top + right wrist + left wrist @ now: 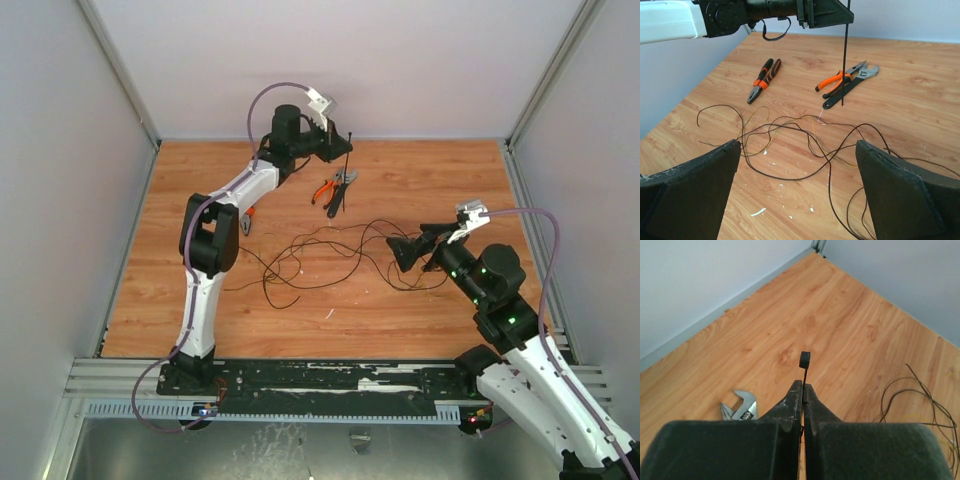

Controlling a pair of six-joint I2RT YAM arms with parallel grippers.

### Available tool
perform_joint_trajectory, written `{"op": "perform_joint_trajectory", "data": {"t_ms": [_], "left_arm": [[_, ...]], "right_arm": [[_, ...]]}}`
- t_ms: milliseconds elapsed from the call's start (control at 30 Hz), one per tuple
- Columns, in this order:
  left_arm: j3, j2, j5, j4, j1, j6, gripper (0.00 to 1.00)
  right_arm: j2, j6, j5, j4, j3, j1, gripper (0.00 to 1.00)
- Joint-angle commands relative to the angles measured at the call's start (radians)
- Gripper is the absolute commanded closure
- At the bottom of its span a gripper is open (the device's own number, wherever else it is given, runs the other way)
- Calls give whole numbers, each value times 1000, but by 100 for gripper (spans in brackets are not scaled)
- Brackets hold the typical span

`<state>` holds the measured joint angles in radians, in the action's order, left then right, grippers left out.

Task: Zip-tie the wires
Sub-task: Tie the cable at the center of the board.

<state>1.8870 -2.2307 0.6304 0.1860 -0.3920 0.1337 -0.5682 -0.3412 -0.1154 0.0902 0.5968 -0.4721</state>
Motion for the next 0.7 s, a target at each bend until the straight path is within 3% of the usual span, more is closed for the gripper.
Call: {"op": "perform_joint_trajectory", "data": {"t_ms": [0, 300, 667], "left_arm": [[51, -35, 58, -55, 1, -40, 100], [-24, -24, 87, -87, -1, -80, 100], [-194, 68, 94, 16, -29, -44, 100]], "right_arm": [[-12, 21, 32, 10, 17, -5, 1], [-46, 11, 12, -20, 15, -5, 1], [-82, -15, -18, -35, 2, -5, 1]]}}
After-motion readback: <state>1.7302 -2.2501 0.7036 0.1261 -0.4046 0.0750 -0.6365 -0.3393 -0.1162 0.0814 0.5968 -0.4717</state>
